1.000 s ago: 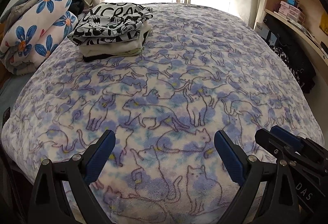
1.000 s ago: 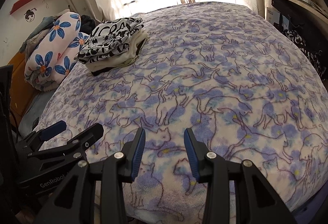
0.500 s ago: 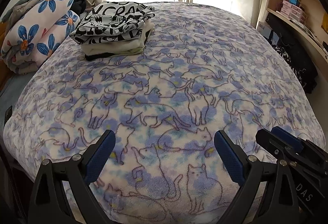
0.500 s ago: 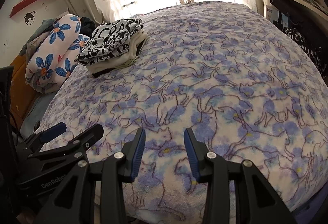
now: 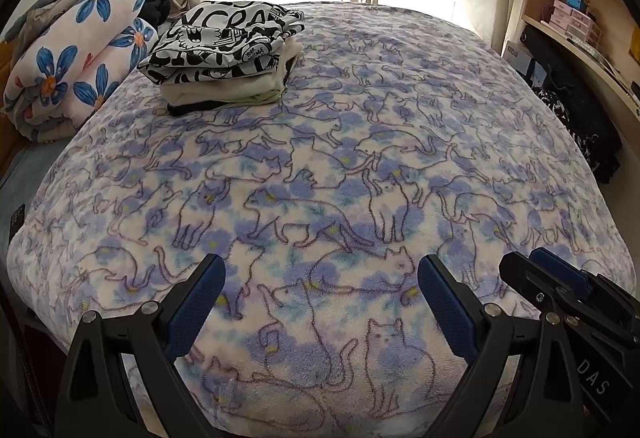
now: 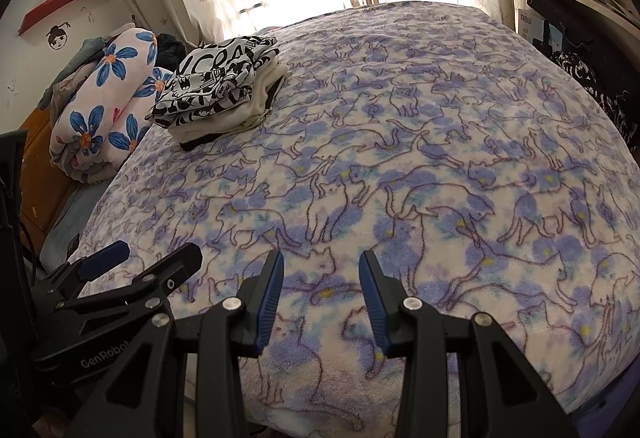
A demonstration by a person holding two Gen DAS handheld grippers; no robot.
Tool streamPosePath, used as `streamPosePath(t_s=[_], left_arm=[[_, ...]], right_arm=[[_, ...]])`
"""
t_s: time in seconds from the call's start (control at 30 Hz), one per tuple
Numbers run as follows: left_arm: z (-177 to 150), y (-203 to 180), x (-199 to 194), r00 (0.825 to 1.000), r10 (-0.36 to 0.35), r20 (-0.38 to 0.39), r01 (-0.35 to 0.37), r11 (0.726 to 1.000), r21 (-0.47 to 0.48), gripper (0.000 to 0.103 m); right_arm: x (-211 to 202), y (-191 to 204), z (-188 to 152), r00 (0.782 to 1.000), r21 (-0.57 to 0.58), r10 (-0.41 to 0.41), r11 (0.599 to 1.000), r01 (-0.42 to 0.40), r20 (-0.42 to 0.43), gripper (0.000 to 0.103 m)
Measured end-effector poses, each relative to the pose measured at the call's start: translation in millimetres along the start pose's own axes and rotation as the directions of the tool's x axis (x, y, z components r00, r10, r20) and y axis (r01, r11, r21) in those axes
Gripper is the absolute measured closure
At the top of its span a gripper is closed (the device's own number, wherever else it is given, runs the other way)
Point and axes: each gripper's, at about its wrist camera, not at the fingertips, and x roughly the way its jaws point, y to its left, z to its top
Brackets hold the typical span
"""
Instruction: Fold large clothes
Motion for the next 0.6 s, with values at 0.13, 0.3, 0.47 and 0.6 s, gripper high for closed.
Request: streamPosePath(t_s=[0.13,0.3,0.47,0.6], left_arm=[[-0.2,-0.2,0.0,1.000,0.001,0.000,-0.001,1.000,0.001,0.007],[0.0,-0.5,0.6,1.000,0.001,-0.002,-0.001,1.000,0.000,0.007],[-5.1,0.9,2.2,1.000,0.002,-0.009,-0.002,1.000,-0.002,0.007],[-5.9,1.8,3.1,1.000,0.001,-0.011,-0.001,1.000,-0.001,0.007]], right_arm=[[-0.2,-0.6,1.0,1.000,-0.002,0.000,1.000,0.000,0.001,0.064],[0.7,-0.6,-0.1,1.000,-0.001,0.000,1.000,0.000,-0.001,0.064],[1.8,-0.7,-1.4,1.000,0.002,0.001,1.000,-0.001,-0.005,0.064],[2.6,-1.4,-3.6,1.000,0.003,0.002,1.000,-0.002,-0.006,0.064]])
